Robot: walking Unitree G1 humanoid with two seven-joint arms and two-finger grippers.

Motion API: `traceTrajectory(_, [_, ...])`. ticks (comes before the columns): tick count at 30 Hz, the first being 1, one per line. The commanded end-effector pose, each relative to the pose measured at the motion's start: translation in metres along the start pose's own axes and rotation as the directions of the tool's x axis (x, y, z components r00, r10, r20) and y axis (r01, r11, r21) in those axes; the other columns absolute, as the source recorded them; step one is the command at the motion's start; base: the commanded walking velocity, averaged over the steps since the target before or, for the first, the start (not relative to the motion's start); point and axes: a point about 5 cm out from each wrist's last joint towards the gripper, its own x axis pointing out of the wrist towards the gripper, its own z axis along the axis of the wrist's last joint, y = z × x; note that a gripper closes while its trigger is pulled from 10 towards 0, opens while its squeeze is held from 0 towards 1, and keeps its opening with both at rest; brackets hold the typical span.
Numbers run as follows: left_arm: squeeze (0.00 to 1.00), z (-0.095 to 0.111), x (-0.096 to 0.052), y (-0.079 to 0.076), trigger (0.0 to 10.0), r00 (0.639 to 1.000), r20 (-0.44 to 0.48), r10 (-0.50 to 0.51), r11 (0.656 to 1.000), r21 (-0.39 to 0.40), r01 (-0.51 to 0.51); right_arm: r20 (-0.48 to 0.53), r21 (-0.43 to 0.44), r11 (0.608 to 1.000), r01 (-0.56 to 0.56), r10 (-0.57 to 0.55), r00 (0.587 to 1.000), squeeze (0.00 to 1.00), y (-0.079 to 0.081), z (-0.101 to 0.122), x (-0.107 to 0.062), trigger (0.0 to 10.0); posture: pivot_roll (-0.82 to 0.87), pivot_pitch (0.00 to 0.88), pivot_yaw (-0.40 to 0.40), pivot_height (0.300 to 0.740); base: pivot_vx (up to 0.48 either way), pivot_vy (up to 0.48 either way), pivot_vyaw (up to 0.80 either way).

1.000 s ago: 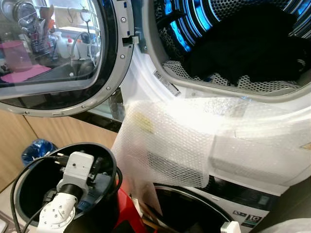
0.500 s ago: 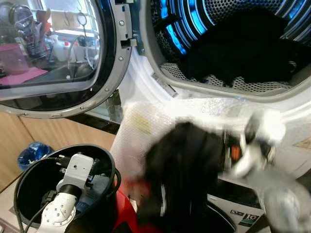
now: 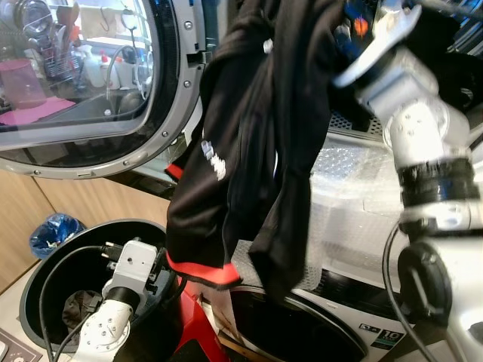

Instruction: Clothes washing

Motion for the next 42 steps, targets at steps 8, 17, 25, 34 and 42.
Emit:
traceTrajectory(8, [0.00, -0.002, -0.008, -0.005, 10.0, 0.999, -0.004, 0.041, 0.999, -0.005, -0.041, 0.058, -0.269, 0.670, 0.692, -0.706, 0.706, 0.00, -0.038, 0.069, -0.007, 0.0, 0.11, 0.000, -0.007, 0.740, 0.000, 0.000, 0.00])
traceTrajectory(17, [0.00, 0.002, -0.011, -0.005, 10.0, 0.996, 0.011, 0.089, 0.996, -0.027, -0.088, 0.371, -0.031, 0.025, 0.999, -0.928, 0.035, 0.00, -0.060, 0.145, -0.104, 0.0, 0.12, 0.000, -0.027, 0.740, 0.000, 0.000, 0.00])
traceTrajectory(25, [0.00, 0.004, -0.006, -0.010, 10.0, 0.998, 0.017, 0.056, 0.998, -0.044, -0.055, 0.283, -0.103, 0.067, 0.992, -0.955, 0.093, 0.00, -0.074, 0.104, -0.113, 1.3, 0.07, 0.000, 0.003, 0.740, 0.000, 0.000, 0.00])
traceTrajectory(34, [0.00, 0.009, -0.011, -0.042, 10.0, 0.989, -0.001, -0.148, 0.980, -0.138, 0.147, 0.046, -0.174, 0.282, 0.944, -0.955, 0.294, 0.00, -0.075, 0.019, -0.083, 10.0, 0.08, 0.000, 0.016, 0.740, 0.000, 0.000, 0.00])
traceTrajectory(42, [0.00, 0.018, -0.016, -0.037, 10.0, 0.992, 0.056, -0.113, 0.980, -0.157, 0.120, 0.054, -0.135, 0.339, 0.931, -0.936, 0.349, 0.00, -0.070, 0.013, -0.067, 10.0, 0.10, 0.000, 0.013, 0.740, 0.000, 0.000, 0.00])
